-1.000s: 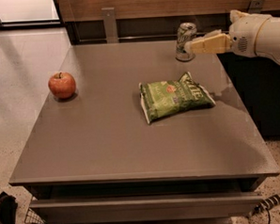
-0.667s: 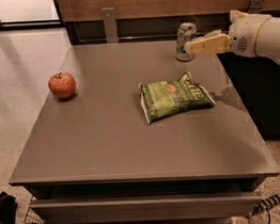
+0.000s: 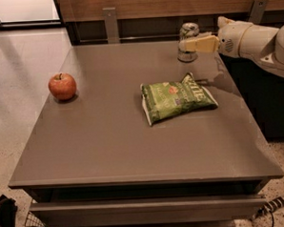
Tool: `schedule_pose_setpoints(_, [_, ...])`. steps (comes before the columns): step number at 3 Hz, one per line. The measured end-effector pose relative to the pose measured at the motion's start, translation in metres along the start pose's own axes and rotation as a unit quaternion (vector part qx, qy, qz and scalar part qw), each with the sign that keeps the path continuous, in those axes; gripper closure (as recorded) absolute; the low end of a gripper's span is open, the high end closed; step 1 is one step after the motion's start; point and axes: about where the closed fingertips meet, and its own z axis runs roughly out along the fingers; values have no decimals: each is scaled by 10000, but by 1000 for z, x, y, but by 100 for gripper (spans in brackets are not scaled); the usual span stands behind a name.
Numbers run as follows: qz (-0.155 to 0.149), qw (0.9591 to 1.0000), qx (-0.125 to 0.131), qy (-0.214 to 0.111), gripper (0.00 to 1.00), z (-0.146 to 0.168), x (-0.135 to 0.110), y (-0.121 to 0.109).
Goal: Move 7up can near apple
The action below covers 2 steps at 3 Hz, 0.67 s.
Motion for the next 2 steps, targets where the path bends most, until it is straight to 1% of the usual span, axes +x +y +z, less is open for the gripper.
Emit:
schedule_pose_setpoints(1, [140,9997,-126,-148,0,20,13,-18])
schedule_pose_setpoints(2, [177,9996,-137,-158,0,31,22,-32])
